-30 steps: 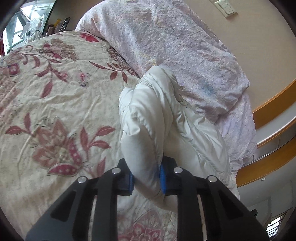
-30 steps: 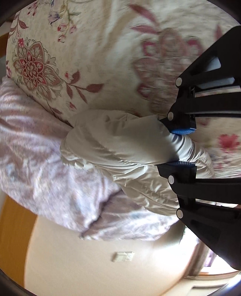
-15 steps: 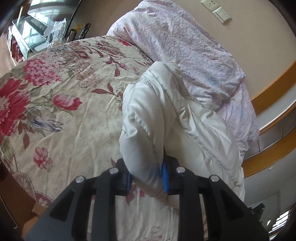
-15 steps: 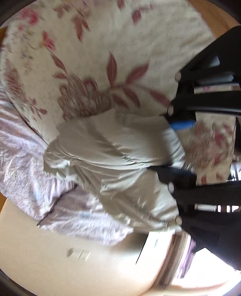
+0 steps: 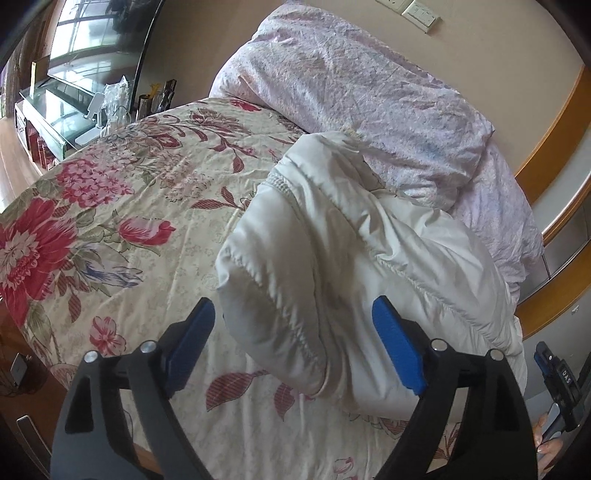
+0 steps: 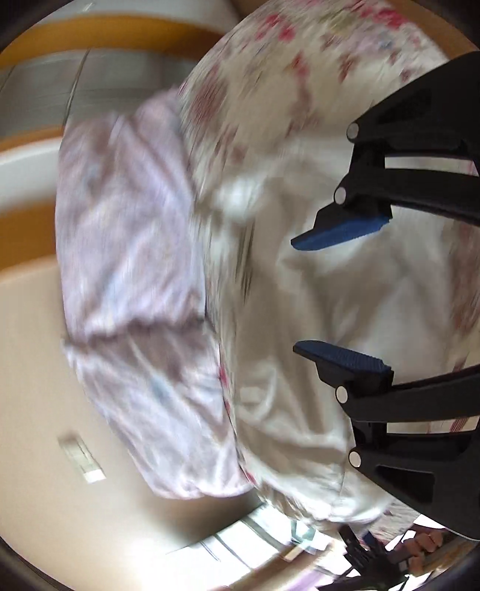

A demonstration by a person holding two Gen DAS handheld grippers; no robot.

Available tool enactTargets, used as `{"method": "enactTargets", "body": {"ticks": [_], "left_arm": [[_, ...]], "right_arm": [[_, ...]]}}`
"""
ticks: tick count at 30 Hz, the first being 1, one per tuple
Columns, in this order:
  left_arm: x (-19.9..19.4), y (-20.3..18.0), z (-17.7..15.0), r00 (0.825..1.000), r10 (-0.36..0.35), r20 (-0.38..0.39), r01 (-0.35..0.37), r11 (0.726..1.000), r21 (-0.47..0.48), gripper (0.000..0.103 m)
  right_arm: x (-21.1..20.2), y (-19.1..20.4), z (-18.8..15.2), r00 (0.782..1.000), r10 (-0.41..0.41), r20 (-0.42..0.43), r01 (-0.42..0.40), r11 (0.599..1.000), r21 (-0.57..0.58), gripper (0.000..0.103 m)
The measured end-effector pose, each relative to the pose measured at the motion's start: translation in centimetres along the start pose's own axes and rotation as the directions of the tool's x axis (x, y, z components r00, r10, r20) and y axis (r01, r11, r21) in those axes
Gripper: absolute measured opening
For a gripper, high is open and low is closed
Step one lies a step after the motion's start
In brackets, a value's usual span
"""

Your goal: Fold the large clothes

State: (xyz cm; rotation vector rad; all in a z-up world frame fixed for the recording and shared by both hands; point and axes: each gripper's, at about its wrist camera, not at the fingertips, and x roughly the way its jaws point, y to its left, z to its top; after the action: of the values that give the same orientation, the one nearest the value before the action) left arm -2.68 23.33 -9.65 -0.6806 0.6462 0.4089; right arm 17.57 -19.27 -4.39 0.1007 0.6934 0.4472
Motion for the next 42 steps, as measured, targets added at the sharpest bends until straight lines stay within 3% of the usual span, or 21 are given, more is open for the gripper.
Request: {"method": "enactTargets", "body": {"ticks": [3, 7, 11, 15, 24, 32, 33, 37, 42], "left_arm": [[0.4, 0.0, 0.1, 1.000, -0.001, -0.013, 0.001, 1.000, -0.003, 0.088], [1.0, 0.0, 0.0, 0.999, -0.015, -0.029, 0.014, 1.000, -0.020, 0.089], [1.8, 0.3, 0.1, 0.998, -0.038, -0.045, 0.036, 0.998, -0.054, 0.089], [2.2, -0.1, 0.3, 0.997, -0.055, -0.044, 0.053, 0.997, -0.051, 0.089], [4.0, -0.1, 1.1, 0.991, -0.118, -0.060, 0.109, 0.985, -0.137, 0.092], [5.6, -0.2, 2.1, 0.980, -0.180, -0.087, 0.159, 0.966, -0.205, 0.091], [5.8, -0.1, 2.2, 0.978, -0.189, -0.088, 0.166, 0.962, -0.216, 0.090], [5.6, 0.4, 2.5, 0.975, -0.207, -0.081, 0.184, 0.955, -0.231, 0.071], [5.7, 1.0, 2.2, 0.971, -0.219, -0.095, 0.190, 0.950, -0.246, 0.068]], "right_arm": [[2.0, 4.1, 0.2, 1.000, 0.017, 0.015, -0.016, 0.997, -0.081, 0.049], [4.8, 6.5, -0.3, 1.000, 0.000, -0.015, -0.002, 0.993, -0.121, 0.049], [8.2, 6.3, -2.2, 0.992, -0.039, -0.116, 0.027, 0.995, -0.098, 0.049], [9.9, 6.6, -3.7, 0.987, -0.075, -0.143, 0.056, 0.990, -0.133, 0.051], [11.4, 7.4, -4.9, 0.981, -0.134, -0.143, 0.113, 0.983, -0.143, 0.051], [11.5, 7.4, -5.1, 0.980, -0.137, -0.143, 0.117, 0.983, -0.138, 0.051], [11.5, 7.4, -5.1, 0.980, -0.138, -0.141, 0.118, 0.983, -0.139, 0.051], [11.4, 7.5, -5.1, 0.980, -0.145, -0.136, 0.127, 0.982, -0.137, 0.051], [10.1, 8.7, -5.2, 0.970, -0.199, -0.143, 0.180, 0.975, -0.132, 0.052]]}}
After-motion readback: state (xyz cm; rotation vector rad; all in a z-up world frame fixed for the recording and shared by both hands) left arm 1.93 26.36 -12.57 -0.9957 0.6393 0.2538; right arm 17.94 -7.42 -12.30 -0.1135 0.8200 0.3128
